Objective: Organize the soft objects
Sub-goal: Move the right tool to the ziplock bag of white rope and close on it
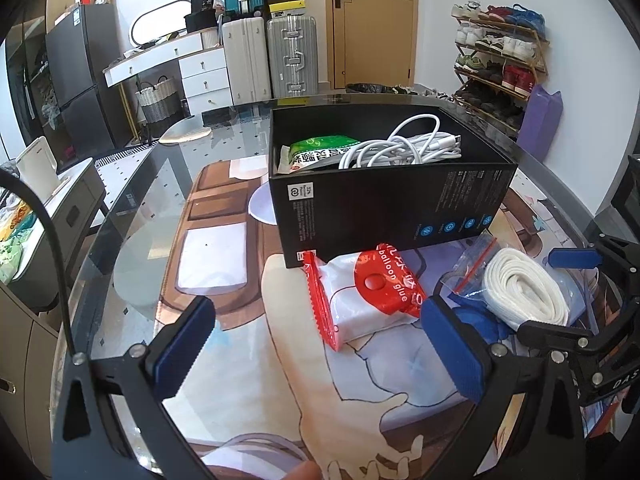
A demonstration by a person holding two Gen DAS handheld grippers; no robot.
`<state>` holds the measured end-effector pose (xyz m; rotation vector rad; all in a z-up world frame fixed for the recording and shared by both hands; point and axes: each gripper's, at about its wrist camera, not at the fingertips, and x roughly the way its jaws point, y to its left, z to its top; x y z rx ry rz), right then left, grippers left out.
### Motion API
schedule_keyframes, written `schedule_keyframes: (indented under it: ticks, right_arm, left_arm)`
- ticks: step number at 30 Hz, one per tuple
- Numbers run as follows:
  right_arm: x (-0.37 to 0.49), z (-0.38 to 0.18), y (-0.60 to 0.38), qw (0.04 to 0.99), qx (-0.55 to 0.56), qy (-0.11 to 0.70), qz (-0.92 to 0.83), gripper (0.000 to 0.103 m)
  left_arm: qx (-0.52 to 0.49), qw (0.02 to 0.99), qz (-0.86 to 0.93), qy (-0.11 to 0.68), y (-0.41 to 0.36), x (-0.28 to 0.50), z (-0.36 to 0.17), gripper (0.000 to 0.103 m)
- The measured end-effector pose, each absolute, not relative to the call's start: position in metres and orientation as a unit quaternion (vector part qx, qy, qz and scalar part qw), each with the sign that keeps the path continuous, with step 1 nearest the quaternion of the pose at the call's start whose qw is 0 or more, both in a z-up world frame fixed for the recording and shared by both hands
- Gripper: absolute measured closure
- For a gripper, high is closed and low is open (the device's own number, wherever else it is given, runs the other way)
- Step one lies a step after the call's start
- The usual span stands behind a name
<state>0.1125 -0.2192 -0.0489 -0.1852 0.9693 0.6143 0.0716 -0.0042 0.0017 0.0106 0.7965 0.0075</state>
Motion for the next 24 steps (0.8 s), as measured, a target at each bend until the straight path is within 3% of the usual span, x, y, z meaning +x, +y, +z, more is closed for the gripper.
schedule_keyframes:
  ticks: [17, 19, 21, 24]
  right_arm:
    - [0.106, -0.055, -0.207, 0.842, -0.119, 0.448, 0.277, 0.002]
    - [0.105, -0.054, -0.209, 0.845, -0.12, 0.443, 0.275, 0.009]
    - [0.106, -0.052, -0.211, 0.847, -0.114, 0.439, 0.279, 0.023]
    - [0.107, -0.049, -0.213, 0.847, -0.103, 0.433, 0.292, 0.03]
  left_arm:
    - [0.002, 0.922, -0.003, 0.387, -0.004, 0.071, 0.003, 0.0]
    - [0.001, 0.922, -0.005, 0.388, -0.004, 0.071, 0.003, 0.0]
    - [-0.001, 0.922, -0.005, 0.387, -0.003, 0.071, 0.002, 0.0]
    - [-0.001, 0.922, -0.005, 0.386, -0.003, 0.071, 0.002, 0.0]
